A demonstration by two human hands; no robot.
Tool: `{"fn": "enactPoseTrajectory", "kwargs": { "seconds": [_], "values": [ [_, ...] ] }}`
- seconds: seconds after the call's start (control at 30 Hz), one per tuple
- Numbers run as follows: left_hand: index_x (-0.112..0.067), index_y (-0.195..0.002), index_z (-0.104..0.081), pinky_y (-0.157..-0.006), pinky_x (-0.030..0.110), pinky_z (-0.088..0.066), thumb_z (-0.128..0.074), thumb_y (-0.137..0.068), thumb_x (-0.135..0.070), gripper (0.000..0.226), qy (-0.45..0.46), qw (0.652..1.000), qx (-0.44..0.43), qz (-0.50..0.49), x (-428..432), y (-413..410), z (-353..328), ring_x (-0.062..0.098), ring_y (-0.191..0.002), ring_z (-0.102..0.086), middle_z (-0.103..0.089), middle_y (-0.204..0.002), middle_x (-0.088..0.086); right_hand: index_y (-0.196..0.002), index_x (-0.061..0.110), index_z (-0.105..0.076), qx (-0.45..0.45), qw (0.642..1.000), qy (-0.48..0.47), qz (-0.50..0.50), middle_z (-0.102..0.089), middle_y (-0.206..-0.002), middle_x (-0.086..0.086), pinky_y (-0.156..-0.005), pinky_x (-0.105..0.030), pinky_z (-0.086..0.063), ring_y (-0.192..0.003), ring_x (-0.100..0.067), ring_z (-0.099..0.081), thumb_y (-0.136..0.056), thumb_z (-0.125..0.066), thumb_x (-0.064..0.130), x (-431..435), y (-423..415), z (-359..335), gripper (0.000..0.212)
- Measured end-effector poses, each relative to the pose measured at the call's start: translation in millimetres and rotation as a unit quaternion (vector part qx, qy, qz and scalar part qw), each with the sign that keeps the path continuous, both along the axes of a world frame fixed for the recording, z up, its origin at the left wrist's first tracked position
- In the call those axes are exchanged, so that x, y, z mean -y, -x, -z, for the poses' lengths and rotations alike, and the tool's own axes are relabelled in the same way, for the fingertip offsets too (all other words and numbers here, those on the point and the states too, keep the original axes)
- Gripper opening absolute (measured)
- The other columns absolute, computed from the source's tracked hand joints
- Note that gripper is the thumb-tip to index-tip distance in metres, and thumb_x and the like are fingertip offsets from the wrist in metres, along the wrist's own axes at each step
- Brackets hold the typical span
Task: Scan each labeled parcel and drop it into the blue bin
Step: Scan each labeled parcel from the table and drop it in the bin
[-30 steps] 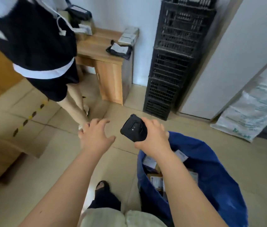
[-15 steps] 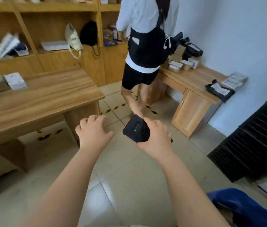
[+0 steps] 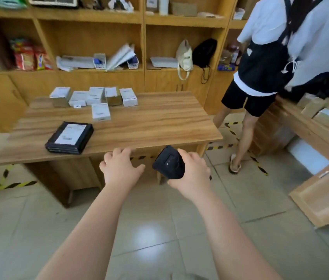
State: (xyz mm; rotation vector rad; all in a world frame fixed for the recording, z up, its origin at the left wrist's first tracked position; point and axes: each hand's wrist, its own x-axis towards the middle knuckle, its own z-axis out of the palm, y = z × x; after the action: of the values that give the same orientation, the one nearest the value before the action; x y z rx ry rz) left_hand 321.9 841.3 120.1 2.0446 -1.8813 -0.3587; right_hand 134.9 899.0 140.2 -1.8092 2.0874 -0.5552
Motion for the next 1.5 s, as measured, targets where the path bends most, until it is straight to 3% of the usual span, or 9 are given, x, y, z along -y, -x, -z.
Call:
{"fn": "enactPoseTrajectory", "kwargs": {
  "seconds": [0.27, 0.47, 0.63, 0.97, 1.17, 1.33, 1.5],
  "values": [
    [-0.037, -0.140, -0.046, -0.109, 0.050, -0.031, -0.068, -0.084, -0.055, 0.063, -0.026, 0.994, -0.023, -0.105, 42.5, -95.0, 12.5, 0.031, -0.135, -0.036, -0.047, -0.145, 0.001, -0.148, 0.035, -0.033, 0.003, 0.995, -0.033, -0.096, -0.044, -0.136, 0.004, -0.092, -0.037, -0.029, -0.124, -0.023, -0.040, -0.072, -0.081, 0.039, 90.9, -89.6, 11.1, 0.090],
    [-0.037, -0.144, -0.042, -0.110, 0.050, -0.030, -0.068, -0.083, -0.056, 0.069, -0.061, 0.981, -0.015, -0.185, 86.7, -153.1, 23.6, 0.032, -0.135, -0.034, -0.045, -0.146, 0.002, -0.153, 0.032, -0.026, 0.001, 0.984, -0.069, -0.166, -0.040, -0.141, 0.003, -0.102, -0.041, -0.028, -0.132, -0.024, -0.034, -0.075, -0.080, 0.041, 165.7, -140.3, 25.4, 0.096],
    [-0.037, -0.143, -0.043, -0.107, 0.048, -0.029, -0.070, -0.081, -0.055, 0.070, -0.069, 0.968, -0.022, -0.238, 153.3, -195.2, 31.9, 0.032, -0.133, -0.034, -0.043, -0.146, 0.002, -0.148, 0.034, -0.033, -0.005, 0.975, -0.070, -0.211, -0.045, -0.132, 0.003, -0.101, -0.042, -0.037, -0.125, -0.026, -0.041, -0.072, -0.081, 0.040, 258.2, -180.7, 33.3, 0.090],
    [-0.032, -0.148, -0.027, -0.101, 0.048, -0.033, -0.073, -0.072, -0.061, 0.093, -0.208, 0.942, -0.008, -0.263, 300.2, -246.3, 49.0, 0.032, -0.130, -0.035, -0.041, -0.140, 0.006, -0.134, 0.034, -0.043, -0.023, 0.954, -0.102, -0.280, -0.048, -0.125, 0.004, -0.095, -0.043, -0.042, -0.118, -0.026, -0.048, -0.069, -0.079, 0.041, 415.1, -254.4, 60.3, 0.075],
    [-0.027, -0.153, -0.018, -0.106, 0.046, -0.034, -0.078, -0.067, -0.064, 0.112, -0.272, 0.922, -0.035, -0.273, 345.2, -287.2, 97.9, 0.032, -0.135, -0.032, -0.034, -0.147, 0.007, -0.142, 0.031, -0.038, -0.033, 0.950, -0.170, -0.262, -0.044, -0.131, 0.002, -0.094, -0.040, -0.036, -0.123, -0.026, -0.045, -0.072, -0.078, 0.037, 468.6, -285.9, 91.8, 0.081],
    [-0.019, -0.157, 0.006, -0.112, 0.051, -0.028, -0.069, -0.053, -0.087, 0.145, -0.375, 0.892, -0.008, -0.254, 376.8, -325.9, 143.7, 0.033, -0.145, -0.019, -0.020, -0.158, 0.010, -0.147, 0.029, -0.035, -0.019, 0.957, -0.208, -0.203, -0.042, -0.135, -0.001, -0.104, -0.043, -0.037, -0.127, -0.029, -0.041, -0.073, -0.079, 0.034, 494.9, -309.5, 118.2, 0.087],
    [-0.013, -0.155, 0.006, -0.109, 0.050, -0.036, -0.077, -0.054, -0.079, 0.147, -0.377, 0.909, -0.028, -0.175, 407.9, -336.5, 158.9, 0.031, -0.141, -0.031, -0.029, -0.153, 0.011, -0.141, 0.033, -0.040, 0.015, 0.963, -0.242, -0.114, -0.045, -0.134, 0.002, -0.101, -0.049, -0.041, -0.125, -0.029, -0.046, -0.064, -0.082, 0.035, 502.1, -338.4, 142.4, 0.088]
  ]
}}
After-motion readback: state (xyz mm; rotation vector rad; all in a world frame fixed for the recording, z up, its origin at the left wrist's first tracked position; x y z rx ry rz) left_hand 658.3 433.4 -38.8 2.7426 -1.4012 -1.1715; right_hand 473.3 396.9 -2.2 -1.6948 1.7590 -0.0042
